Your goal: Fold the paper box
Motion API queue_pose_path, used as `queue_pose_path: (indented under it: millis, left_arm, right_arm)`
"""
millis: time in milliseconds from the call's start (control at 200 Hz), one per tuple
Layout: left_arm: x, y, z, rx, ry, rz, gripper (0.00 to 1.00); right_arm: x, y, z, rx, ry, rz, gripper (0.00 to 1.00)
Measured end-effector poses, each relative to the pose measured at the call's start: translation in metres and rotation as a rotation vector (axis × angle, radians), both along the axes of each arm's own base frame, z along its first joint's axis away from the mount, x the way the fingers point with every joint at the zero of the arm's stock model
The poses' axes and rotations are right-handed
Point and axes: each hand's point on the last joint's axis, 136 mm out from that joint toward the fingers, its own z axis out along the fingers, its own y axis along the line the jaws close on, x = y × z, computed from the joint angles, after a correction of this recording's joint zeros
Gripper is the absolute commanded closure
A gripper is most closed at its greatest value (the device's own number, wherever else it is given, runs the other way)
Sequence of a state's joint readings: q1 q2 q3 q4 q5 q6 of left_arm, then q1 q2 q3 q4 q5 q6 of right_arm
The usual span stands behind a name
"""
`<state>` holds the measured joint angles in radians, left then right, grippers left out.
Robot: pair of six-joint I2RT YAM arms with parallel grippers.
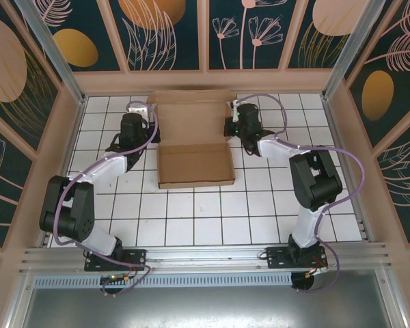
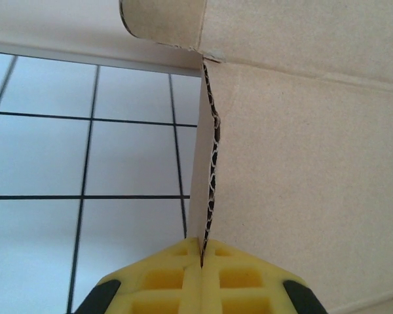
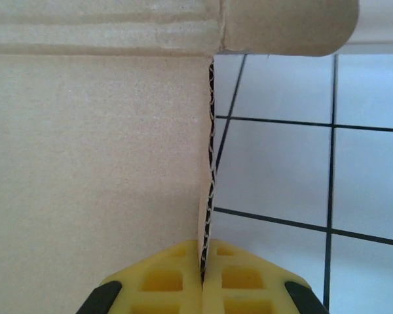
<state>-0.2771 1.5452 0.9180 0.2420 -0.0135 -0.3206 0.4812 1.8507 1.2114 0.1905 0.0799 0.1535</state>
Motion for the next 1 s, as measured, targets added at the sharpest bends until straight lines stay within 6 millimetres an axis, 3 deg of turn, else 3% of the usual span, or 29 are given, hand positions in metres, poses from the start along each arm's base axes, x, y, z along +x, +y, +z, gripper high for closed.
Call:
queue_pose_path:
  millis: [125,290,811,1001]
  left_arm:
    - [-0.002,-0.001,-0.006,0.049,0.001,0.06,1.0]
    - [-0.002,0.0,-0.029,0.111,0.034,0.139,1.0]
    - [-0.005,-0.008,-0.032,0.14,0.02,0.226,1.0]
    - [-0.023,-0.008,-0.016,0.113,-0.023,0.195,0.98]
  right_arm:
    - [0.0,0.008,0.002,-0.102,-0.031,-0.107,1.0]
    - [0.0,0.016,0.0,-0.219,-0.07,-0.21,1.0]
    - [-0.001,0.015,-0.006,-0.331,-0.085,-0.295,1.0]
    - [-0.017,0.005,0.001,-0.294,-0.095,-0.278,0.88]
